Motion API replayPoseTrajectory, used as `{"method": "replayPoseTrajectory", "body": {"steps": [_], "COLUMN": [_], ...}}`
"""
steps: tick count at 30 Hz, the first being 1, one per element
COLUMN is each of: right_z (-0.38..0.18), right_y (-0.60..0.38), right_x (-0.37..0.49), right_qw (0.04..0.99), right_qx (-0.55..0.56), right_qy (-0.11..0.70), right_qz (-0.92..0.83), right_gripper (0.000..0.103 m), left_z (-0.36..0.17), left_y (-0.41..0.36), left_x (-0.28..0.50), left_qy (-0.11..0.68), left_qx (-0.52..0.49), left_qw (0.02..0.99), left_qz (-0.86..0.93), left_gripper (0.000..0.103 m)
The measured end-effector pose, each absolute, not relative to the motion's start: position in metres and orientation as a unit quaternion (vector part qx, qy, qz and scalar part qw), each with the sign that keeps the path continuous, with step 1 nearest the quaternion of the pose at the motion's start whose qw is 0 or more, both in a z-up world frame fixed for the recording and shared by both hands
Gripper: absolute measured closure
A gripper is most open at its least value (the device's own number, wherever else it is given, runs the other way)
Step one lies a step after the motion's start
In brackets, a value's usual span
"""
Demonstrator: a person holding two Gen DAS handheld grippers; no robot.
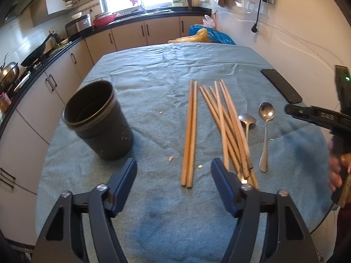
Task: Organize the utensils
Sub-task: 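Grasp a steel spoon by its handle with the right tool, then grasp the second steel spoon with the left tool while the right tool holds its spoon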
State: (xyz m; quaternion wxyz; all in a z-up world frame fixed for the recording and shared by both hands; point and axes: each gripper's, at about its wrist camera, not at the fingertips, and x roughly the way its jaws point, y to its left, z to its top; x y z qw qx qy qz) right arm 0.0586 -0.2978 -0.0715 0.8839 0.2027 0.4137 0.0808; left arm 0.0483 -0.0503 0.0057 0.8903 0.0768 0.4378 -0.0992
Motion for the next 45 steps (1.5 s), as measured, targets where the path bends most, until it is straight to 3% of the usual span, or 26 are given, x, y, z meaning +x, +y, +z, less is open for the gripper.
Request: {"method": "replayPoseTrajectory", "body": {"steps": [2,6,9,12,21,26,37,39,41,42,45], "right_z": [-0.075,-0.088,-0.094,-0.101,-0.084,-0.077,-0.084,-0.084,-0.084,-0.084,-0.083], "right_y": [-0.297,-0.295,-0.294,-0.293,-0.307,-0.322,-0.335,-0.335,-0.335,-0.335,-0.332], "right_x": [0.070,0.087,0.092,0.096,0.059,0.034,0.023,0.024,0.024,0.023,0.021], "right_qw": [0.883,0.879,0.877,0.873,0.899,0.907,0.901,0.900,0.900,0.900,0.899], "right_qx": [0.197,0.185,0.182,0.186,0.197,0.203,0.222,0.224,0.224,0.224,0.226], "right_qy": [0.417,0.429,0.431,0.433,0.380,0.363,0.362,0.362,0.362,0.362,0.362], "right_qz": [0.089,0.094,0.110,0.123,0.092,0.072,0.092,0.094,0.096,0.095,0.097], "right_gripper": [0.053,0.056,0.072,0.098,0.100,0.100,0.100,0.100,0.100,0.100,0.100], "left_z": [0.006,0.009,0.014,0.017,0.000,-0.023,-0.059,-0.060,-0.060,-0.059,-0.059], "left_y": [-0.054,-0.065,-0.076,-0.092,-0.157,-0.186,-0.200,-0.202,-0.205,-0.206,-0.207], "left_x": [0.053,0.068,0.076,0.084,0.090,0.097,0.126,0.134,0.143,0.144,0.150], "left_qy": [0.445,0.468,0.473,0.476,0.474,0.485,0.517,0.520,0.523,0.524,0.524], "left_qx": [0.073,0.059,0.056,0.058,0.132,0.170,0.187,0.183,0.177,0.177,0.169], "left_qw": [0.885,0.868,0.859,0.851,0.830,0.814,0.802,0.802,0.802,0.803,0.807], "left_qz": [-0.112,-0.158,-0.188,-0.214,-0.262,-0.271,-0.233,-0.230,-0.227,-0.223,-0.215], "left_gripper": [0.045,0.046,0.046,0.046,0.049,0.069,0.071,0.076,0.094,0.097,0.098]}}
